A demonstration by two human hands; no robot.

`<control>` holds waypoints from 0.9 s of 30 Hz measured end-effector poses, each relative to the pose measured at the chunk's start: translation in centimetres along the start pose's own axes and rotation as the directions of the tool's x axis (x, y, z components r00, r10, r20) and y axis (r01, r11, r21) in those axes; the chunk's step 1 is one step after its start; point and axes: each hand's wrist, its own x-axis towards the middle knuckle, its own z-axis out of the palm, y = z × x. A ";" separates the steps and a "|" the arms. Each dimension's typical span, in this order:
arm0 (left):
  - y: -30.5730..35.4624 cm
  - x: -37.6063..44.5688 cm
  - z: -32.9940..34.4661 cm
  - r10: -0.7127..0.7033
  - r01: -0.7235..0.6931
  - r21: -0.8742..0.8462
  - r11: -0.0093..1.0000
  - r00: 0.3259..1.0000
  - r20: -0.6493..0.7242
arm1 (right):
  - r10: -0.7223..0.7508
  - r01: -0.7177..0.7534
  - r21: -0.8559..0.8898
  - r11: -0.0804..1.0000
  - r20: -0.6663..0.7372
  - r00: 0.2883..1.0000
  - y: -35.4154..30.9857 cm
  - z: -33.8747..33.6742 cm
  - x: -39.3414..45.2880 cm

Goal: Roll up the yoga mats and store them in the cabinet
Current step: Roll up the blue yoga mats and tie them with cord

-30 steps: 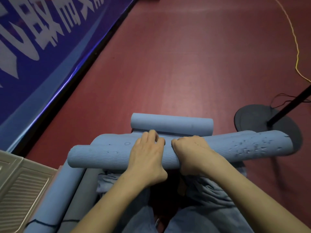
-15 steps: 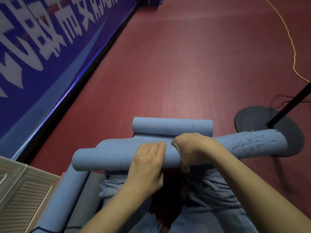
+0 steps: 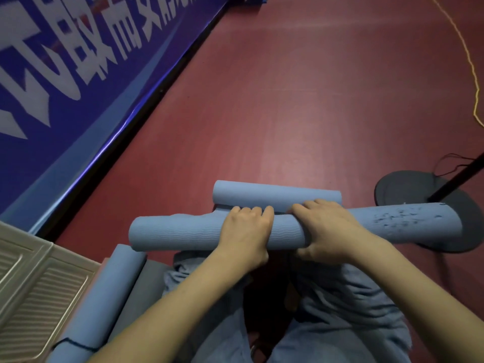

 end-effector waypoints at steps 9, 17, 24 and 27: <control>-0.2 0.5 0.4 0.017 -0.018 -0.027 0.999 0.999 -0.036 | 0.081 -0.090 -0.080 0.993 -0.108 0.991 -0.6 1.1 -0.1; -0.2 -1.8 0.3 0.004 -0.012 -0.089 0.996 0.995 -0.098 | 0.080 -0.093 -0.090 0.992 -0.132 0.988 -2.2 0.1 -1.2; 1.0 -7.9 1.0 0.019 -0.039 -0.103 0.994 0.982 -0.187 | 0.061 -0.080 -0.093 0.992 -0.192 0.980 -5.4 2.6 -5.8; 2.0 -10.1 0.7 0.033 -0.061 -0.152 0.986 0.984 -0.178 | 0.063 -0.075 -0.055 0.996 -0.206 0.977 -6.5 2.7 -8.1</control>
